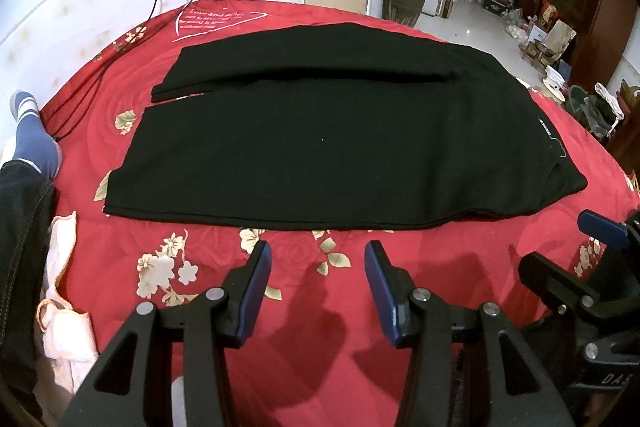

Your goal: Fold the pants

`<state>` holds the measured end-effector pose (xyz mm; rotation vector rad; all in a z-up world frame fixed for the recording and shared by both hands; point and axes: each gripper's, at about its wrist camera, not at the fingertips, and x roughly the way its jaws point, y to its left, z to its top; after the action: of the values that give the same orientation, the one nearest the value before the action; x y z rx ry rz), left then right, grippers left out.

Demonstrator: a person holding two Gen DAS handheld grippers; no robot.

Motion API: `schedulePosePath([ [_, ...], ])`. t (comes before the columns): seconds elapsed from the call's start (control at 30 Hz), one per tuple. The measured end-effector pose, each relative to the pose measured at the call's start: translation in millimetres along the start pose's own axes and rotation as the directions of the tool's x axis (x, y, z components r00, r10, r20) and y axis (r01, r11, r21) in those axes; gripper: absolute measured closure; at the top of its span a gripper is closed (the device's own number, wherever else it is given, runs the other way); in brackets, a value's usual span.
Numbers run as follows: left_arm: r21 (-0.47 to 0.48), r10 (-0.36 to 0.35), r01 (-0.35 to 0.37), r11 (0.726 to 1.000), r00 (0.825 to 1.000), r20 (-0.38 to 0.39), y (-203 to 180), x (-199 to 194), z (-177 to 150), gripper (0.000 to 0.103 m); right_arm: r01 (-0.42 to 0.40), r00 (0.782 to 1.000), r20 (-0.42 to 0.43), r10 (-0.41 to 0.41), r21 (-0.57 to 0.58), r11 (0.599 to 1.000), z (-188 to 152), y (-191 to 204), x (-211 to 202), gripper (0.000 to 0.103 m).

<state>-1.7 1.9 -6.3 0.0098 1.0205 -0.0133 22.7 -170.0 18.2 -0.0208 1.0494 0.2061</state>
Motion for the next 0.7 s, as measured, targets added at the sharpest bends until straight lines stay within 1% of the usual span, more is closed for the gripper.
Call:
schedulePosePath([
  [0.7, 0.006, 0.002, -0.002, 1.000, 1.000, -0.009, -0.5, 3.3, -0.8, 0.052, -0.010, 1.000, -0.009, 0.010, 0.003, 1.000, -0.5, 0.4, 3.8, 0.000],
])
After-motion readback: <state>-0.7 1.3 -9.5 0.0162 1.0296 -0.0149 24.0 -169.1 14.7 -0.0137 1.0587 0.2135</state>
